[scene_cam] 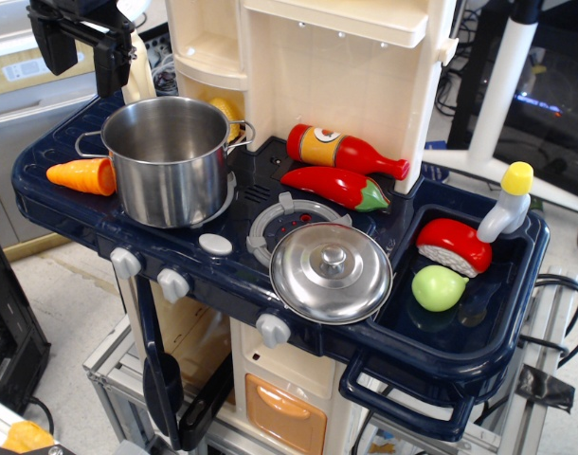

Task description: Put lid on pot or pan

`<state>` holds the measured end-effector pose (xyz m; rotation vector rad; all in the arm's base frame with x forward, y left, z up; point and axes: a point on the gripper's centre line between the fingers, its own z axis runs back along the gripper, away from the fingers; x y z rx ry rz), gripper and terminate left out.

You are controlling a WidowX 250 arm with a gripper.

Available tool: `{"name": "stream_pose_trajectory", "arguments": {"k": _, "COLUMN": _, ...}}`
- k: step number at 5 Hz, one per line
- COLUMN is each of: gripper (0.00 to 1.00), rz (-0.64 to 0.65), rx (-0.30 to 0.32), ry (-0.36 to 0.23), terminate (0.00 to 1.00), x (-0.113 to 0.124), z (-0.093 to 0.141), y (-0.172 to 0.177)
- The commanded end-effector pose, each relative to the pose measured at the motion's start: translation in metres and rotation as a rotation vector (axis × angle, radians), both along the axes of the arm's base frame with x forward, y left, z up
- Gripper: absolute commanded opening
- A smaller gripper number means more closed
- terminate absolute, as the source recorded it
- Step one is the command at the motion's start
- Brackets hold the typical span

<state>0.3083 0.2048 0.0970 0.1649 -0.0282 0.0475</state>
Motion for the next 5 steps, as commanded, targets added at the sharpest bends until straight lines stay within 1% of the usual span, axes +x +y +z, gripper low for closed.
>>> {"name": "stream_pose_trajectory", "arguments": {"k": 1, "gripper": 1.0, "rz": 0.0, "rx": 0.0, "ry": 0.0, "terminate": 0.0, "x": 0.0, "z": 0.0, "y": 0.0}}
{"name": "stream_pose_trajectory", "arguments": {"k": 2, "gripper": 1.0, "rz": 0.036, "rx": 0.049, "ry": -0.002, "terminate": 0.0, "x": -0.011, "z": 0.036, "y": -0.018}}
{"name": "stream_pose_trajectory", "arguments": {"k": 3, "gripper": 1.0, "rz": 0.065, "rx": 0.113, "ry": -0.01, "terminate": 0.0, "x": -0.023, "z": 0.069, "y": -0.045}}
{"name": "stream_pose_trajectory", "arguments": {"k": 4, "gripper": 1.0, "rz": 0.1, "rx": 0.174, "ry": -0.03, "terminate": 0.0, "x": -0.027, "z": 0.106, "y": -0.077}}
{"name": "stream_pose_trajectory", "arguments": {"k": 5, "gripper": 1.0, "rz": 0.151, "rx": 0.126, "ry": -0.073, "terminate": 0.0, "x": -0.033, "z": 0.107, "y": -0.125}}
